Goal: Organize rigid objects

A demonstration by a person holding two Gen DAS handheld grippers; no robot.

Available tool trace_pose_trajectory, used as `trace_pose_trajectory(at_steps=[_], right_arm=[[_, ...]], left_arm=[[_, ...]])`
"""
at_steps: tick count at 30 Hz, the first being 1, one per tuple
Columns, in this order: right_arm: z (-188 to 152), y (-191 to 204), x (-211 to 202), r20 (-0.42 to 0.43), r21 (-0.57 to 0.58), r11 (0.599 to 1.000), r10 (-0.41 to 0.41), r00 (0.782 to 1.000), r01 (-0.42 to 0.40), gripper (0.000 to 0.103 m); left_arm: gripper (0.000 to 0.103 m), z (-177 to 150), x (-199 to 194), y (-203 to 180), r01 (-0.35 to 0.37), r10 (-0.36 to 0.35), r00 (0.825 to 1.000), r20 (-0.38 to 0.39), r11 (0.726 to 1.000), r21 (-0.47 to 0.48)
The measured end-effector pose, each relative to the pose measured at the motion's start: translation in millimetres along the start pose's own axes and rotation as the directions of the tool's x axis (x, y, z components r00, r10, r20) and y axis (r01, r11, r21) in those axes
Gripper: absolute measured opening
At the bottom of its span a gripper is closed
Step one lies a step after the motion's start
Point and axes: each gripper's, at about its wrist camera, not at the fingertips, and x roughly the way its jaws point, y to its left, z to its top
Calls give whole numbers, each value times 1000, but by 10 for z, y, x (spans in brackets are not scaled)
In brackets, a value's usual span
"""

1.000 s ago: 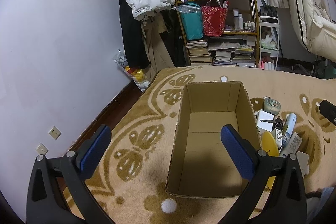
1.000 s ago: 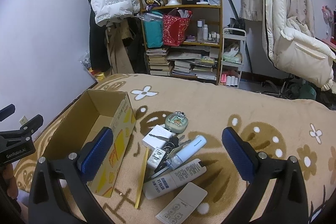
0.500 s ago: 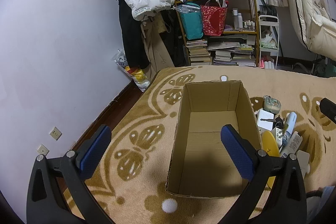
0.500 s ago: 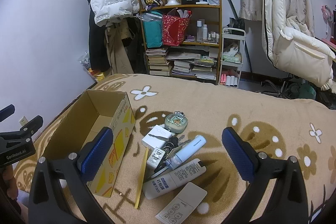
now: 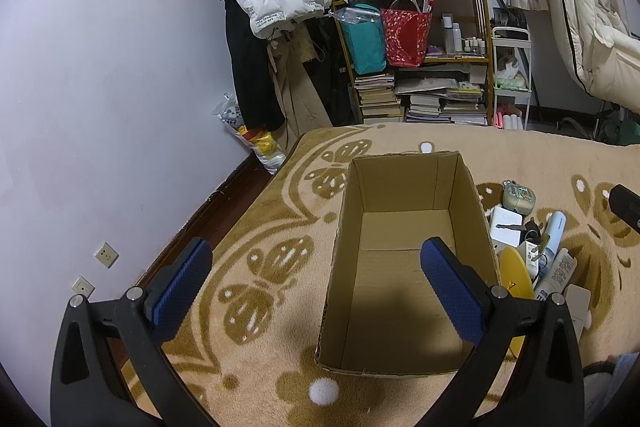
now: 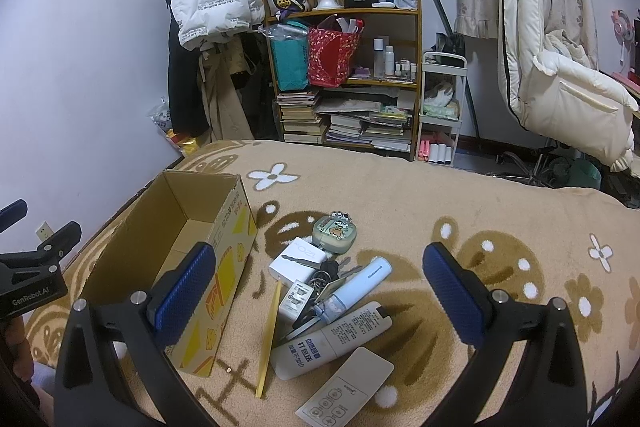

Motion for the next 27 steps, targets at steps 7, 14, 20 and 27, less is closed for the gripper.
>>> trace_pose_trajectory(at_steps=[7,14,20,27], right_arm=[[4,4,-1,1,0,1000,-1,1000,1,103],[-1,-33,-17,15,-2,1000,-5,1000,5,103],[-1,-3,-43,41,-14,1000,-13,999,13,103],[0,22,-34,42,-8,1000,-21,999,21,103]], left_arm=[[103,-15,4,-4,-1,1,1000,0,1000,3],[103,-39,26,10,-5,5,1000,-5,1000,7],[103,-34,40,7,-9,10,1000,-10,1000,15],[103,0,105,-13,-16,17,999,-33,999,30]])
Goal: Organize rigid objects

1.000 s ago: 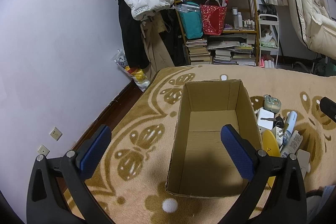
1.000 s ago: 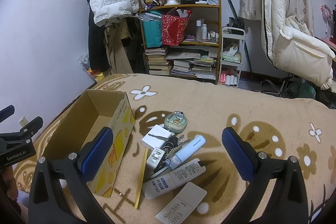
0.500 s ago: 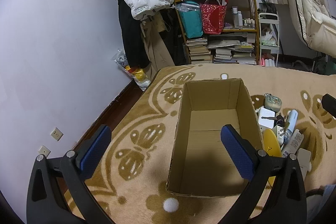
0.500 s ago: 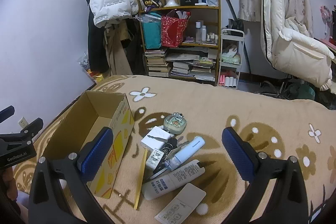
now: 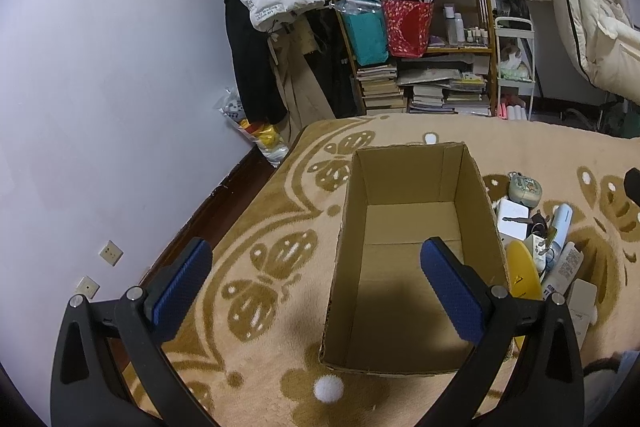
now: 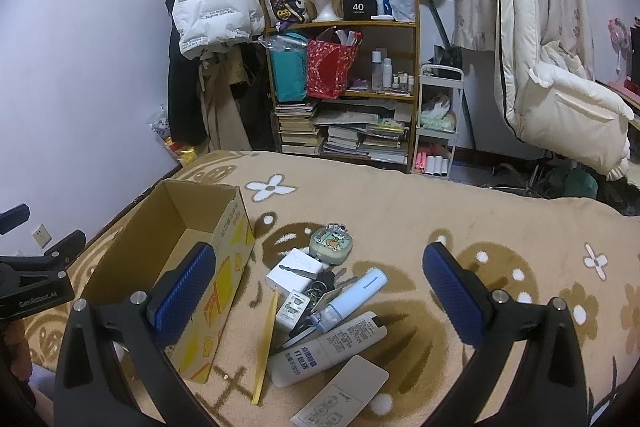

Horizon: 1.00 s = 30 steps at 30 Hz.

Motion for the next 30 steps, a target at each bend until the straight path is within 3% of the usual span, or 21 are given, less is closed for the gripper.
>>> trace_pose_trajectory(at_steps=[7,15,23,26,30], right_arm=[[27,19,97,3,12,1000,-1,1000,1,103],[7,79,403,-85,5,1000,8,996,-7,103],[-124,199,733,-165,-36,999,8,986,-14,103],[-171,238,835,-194,-63,998,2,981,-15,97],[-263,299,1013,-254,-93,995,2,967,-26,94]], left_arm=[[103,100,83,-18,3,-3,1000,-14,1000,2],[103,92,436,-7,-35,35,987,-155,999,9],[103,35,871,-26,-81,84,942,-323,996,23],[103,12,971,-60,-80,87,927,-366,996,34],[103,-69,1153,-49,-89,93,885,-456,996,30]])
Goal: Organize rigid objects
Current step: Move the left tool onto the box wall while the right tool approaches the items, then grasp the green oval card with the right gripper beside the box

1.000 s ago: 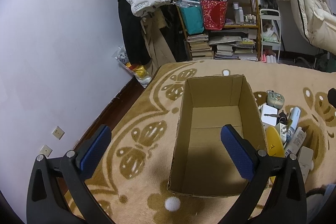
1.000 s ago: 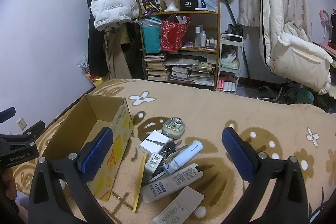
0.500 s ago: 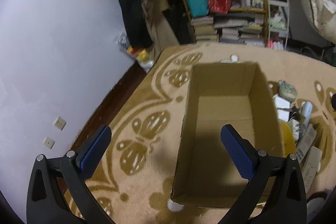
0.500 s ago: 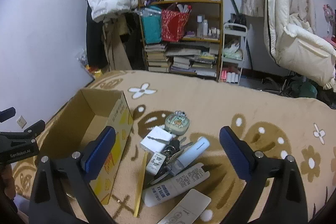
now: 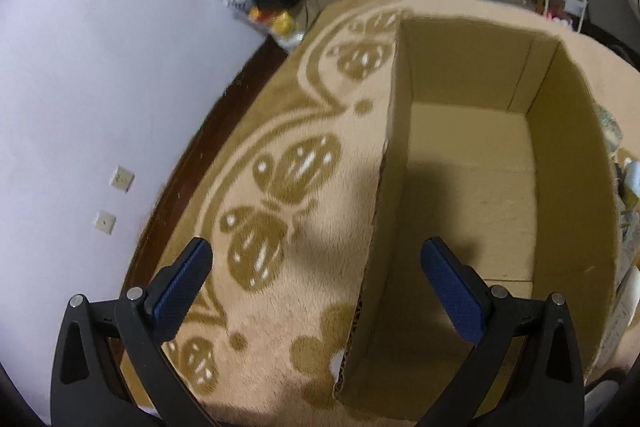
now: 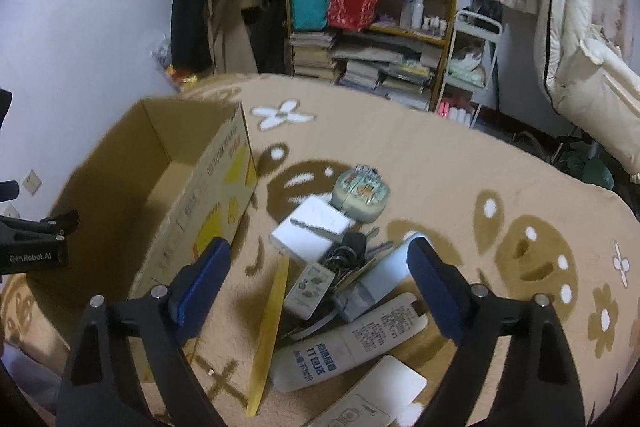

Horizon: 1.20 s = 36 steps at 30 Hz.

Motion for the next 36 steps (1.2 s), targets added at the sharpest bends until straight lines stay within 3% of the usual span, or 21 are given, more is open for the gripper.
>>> trace_pose_trajectory(at_steps=[7,10,13,15,18,19,21,24,26,36], right_arm=[[-46,26,205,-65,-3,1000,7,998,-8,94],[-69,45,243,-80,-12,1000,20,997,-21,83],[-102,75,308,-116,-8,999,50,992,-51,79],[-130,86,338,-135,1,997,70,988,-71,73],[-150,96,362,-158,0,996,83,984,-84,59],[-154,91,372,-165,4,996,88,982,-89,59],[-167,70,405,-186,19,995,99,978,-98,59],[-203,58,457,-210,36,993,114,971,-108,56],[-213,66,479,-219,35,994,113,969,-108,50],[-269,40,595,-254,69,992,118,960,-104,46]], left_arm=[[103,11,119,-13,10,-11,997,-70,1000,-12],[103,11,168,-58,16,-15,996,-85,1000,6],[102,-3,192,-113,16,-13,996,-91,999,36],[87,-27,191,-148,18,-13,995,-97,998,54],[78,-67,231,-178,35,-27,992,-120,997,67],[73,-79,247,-198,35,-25,991,-128,997,75],[54,-101,292,-238,42,-28,988,-151,995,89],[33,-132,343,-276,69,-51,982,-183,993,94],[29,-142,360,-300,80,-60,980,-189,992,96],[24,-132,342,-484,51,-27,985,-170,989,136]])
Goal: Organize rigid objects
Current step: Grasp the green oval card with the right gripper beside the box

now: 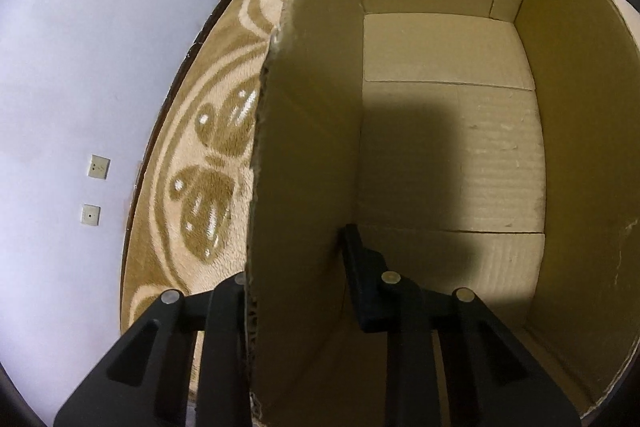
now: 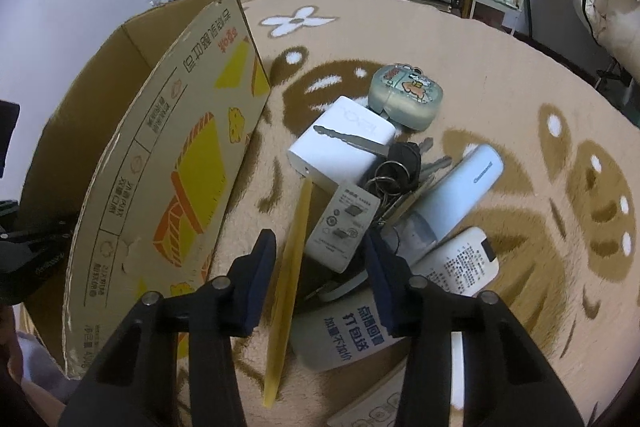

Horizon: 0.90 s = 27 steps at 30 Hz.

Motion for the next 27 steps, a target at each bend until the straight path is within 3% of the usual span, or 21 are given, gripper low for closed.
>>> trace_pose_trajectory(at_steps=[5,22,27], right_arm=[[0,50,-5,25,-3,1000,-5,1000,5,34],[21,166,-256,75,36,999,28,997,-31,31],[-2,139,-206,55,45,999,12,998,-14,31]], left_arm=[[24,9,10,8,11,-11,1000,-1,1000,-8],[23,-32,49,187,37,-37,999,3,999,-25],[24,-46,43,177,30,-30,1000,7,999,-18]])
